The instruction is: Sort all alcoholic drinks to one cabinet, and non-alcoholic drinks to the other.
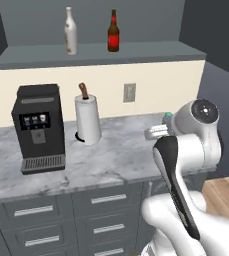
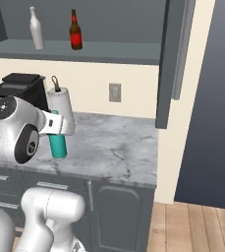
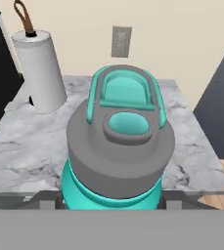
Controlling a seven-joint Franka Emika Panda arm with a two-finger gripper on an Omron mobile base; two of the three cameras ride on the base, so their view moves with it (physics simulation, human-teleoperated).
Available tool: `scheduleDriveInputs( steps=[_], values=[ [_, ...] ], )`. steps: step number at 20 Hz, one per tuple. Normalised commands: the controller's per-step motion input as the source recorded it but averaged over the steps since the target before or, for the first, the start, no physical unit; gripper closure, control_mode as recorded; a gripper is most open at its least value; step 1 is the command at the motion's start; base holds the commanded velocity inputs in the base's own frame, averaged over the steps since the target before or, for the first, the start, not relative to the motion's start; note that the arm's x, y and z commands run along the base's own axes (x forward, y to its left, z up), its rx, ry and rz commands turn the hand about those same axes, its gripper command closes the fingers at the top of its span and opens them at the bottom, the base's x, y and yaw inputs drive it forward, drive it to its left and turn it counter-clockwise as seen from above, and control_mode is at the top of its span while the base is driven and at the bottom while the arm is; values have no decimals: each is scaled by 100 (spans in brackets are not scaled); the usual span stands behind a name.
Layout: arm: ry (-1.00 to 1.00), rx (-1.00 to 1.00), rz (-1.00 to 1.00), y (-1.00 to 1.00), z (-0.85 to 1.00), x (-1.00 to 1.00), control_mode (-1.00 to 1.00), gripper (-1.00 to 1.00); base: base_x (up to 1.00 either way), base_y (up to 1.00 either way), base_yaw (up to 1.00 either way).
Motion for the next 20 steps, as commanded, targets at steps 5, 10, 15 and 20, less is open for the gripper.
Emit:
scheduleDriveInputs(
  steps=[5, 10, 15, 20],
  values=[
    [0, 0, 0, 0, 0, 0, 100, 100, -85, 39, 0],
    [0, 0, 0, 0, 0, 0, 100, 100, -55, 69, 0],
    [0, 0, 0, 0, 0, 0, 100, 100, -47, 94, 0],
    [0, 0, 0, 0, 0, 0, 100, 100, -15, 100, 0]
  ],
)
